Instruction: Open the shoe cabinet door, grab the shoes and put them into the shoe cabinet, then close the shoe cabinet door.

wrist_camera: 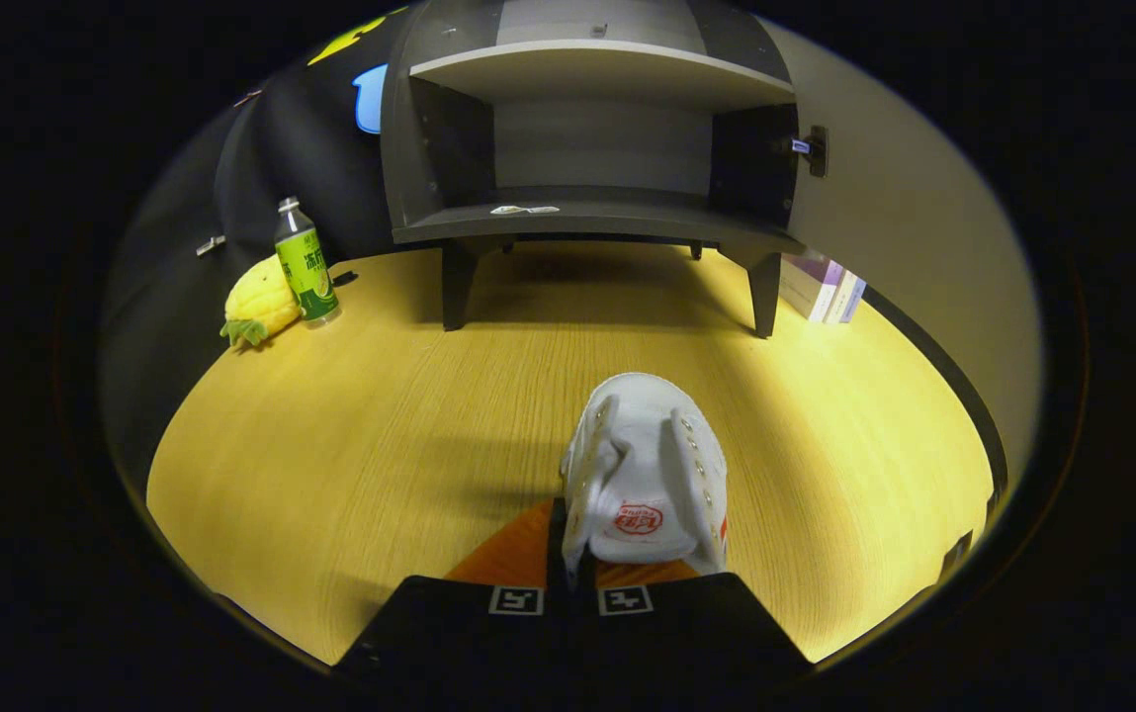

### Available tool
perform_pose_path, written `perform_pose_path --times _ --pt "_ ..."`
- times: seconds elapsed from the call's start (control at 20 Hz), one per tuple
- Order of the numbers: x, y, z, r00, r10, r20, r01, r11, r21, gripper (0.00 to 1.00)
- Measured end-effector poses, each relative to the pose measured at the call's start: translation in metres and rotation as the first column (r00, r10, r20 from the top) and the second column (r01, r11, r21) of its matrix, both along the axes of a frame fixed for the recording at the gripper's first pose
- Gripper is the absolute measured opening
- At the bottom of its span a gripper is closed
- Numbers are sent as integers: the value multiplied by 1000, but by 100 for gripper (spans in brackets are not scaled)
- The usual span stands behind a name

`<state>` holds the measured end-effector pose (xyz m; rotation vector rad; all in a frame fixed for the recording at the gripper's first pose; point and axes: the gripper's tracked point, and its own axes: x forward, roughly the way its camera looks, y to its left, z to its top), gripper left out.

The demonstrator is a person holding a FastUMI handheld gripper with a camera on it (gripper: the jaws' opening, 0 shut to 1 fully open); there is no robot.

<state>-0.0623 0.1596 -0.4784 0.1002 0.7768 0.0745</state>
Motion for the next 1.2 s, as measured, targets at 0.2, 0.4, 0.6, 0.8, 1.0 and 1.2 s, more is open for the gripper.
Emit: perform_pose_path --times 0.2,0.4,0.6,0.8,1.0,1.2 --pt "-2 -25 31 1000 -6 16 6 1000 -8 5" --pt "1 -39 100 998 23 60 -24 1000 3 5" --pt "20 -38 195 986 46 158 -51 998 29 5" --pt "46 -31 294 961 67 270 -86 994 61 5" --pt "84 -20 352 954 79 288 -112 989 100 5" --pt "138 -14 386 942 97 322 -131 988 85 5"
